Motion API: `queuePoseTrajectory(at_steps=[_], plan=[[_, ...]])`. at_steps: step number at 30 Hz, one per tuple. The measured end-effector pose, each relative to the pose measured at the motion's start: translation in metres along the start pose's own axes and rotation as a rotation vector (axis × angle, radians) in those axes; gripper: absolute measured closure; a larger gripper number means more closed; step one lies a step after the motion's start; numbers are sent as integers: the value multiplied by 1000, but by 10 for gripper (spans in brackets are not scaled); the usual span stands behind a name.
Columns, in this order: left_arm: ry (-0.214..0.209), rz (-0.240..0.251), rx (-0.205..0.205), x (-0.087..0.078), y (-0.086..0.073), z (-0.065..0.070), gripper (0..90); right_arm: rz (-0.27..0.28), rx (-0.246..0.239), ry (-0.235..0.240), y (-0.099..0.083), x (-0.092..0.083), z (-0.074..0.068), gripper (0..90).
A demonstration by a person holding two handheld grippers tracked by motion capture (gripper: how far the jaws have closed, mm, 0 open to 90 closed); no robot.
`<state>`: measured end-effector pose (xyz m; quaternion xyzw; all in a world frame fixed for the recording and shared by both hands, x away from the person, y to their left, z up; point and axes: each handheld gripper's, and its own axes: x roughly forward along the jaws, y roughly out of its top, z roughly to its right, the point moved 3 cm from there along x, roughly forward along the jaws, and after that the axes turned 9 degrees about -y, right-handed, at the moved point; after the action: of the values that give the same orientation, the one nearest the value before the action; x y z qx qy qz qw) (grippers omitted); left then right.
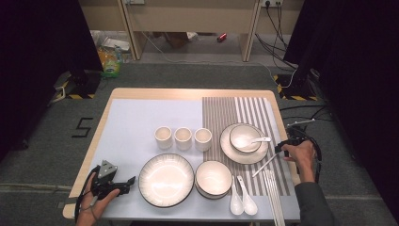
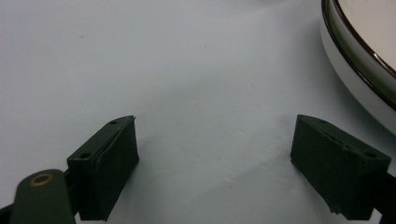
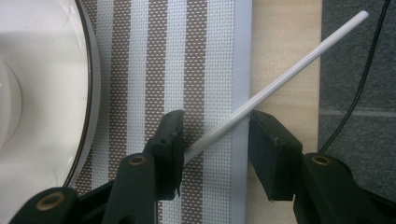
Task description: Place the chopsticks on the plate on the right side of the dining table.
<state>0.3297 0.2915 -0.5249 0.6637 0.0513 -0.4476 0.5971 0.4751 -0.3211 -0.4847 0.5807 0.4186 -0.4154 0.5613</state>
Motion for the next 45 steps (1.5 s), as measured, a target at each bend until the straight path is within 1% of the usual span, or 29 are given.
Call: queuePoseTrajectory(at_steps=[3, 8, 10, 14, 16, 17, 18, 19, 21, 22, 25, 27, 28, 33, 37, 39, 41, 42, 43, 45], plan=[[0, 0, 0, 0, 0, 0, 138, 6, -4, -7, 1, 0, 1, 591], [0, 0, 0, 0, 0, 0, 138, 9, 8, -11, 4, -2, 1, 609], [0, 0, 0, 0, 0, 0, 138, 16, 20, -4, 5, -2, 2, 612], [0, 0, 0, 0, 0, 0, 138, 9, 13, 2, 4, -4, 0, 563], [1, 0, 0, 0, 0, 0, 138, 13, 2, -4, 4, -6, -1, 563], [1, 0, 0, 0, 0, 0, 138, 4, -6, -9, 3, -7, -3, 563], [1, 0, 1, 0, 0, 0, 138, -2, -2, -6, 2, -8, -6, 564], [1, 0, 1, 0, 0, 0, 138, 5, -18, 0, 1, -8, -7, 568], [1, 0, 1, 0, 0, 0, 138, -27, -27, 2, -4, -7, -13, 568], [1, 0, 2, 0, 0, 0, 138, -26, -29, -1, -5, -8, -16, 598], [1, 0, 2, 0, 0, 0, 138, -44, -51, -12, -8, -12, -20, 620], [1, 0, 2, 0, 0, 0, 138, -62, -49, -23, -10, -12, -21, 634], [1, 0, 1, 0, 0, 0, 138, -63, -49, -20, -10, -13, -21, 636], [0, 0, 0, 0, 0, 0, 138, -78, -33, -14, -9, -10, -25, 599], [0, 0, 0, 0, 0, 0, 138, -91, -30, -30, -8, -10, -26, 611], [0, 0, 1, 0, 0, 0, 138, -91, -41, -36, -8, -9, -25, 620], [0, 0, 1, 0, 0, 0, 138, -108, -13, -39, -7, -10, -27, 624], [0, 0, 1, 0, 0, 0, 138, -112, -9, -44, -6, -10, -27, 625], [0, 0, 1, 0, 0, 0, 138, -110, -19, -47, -5, -9, -26, 627], [1, 0, 1, 0, 0, 0, 138, -123, -1, -49, -4, -9, -27, 634]])
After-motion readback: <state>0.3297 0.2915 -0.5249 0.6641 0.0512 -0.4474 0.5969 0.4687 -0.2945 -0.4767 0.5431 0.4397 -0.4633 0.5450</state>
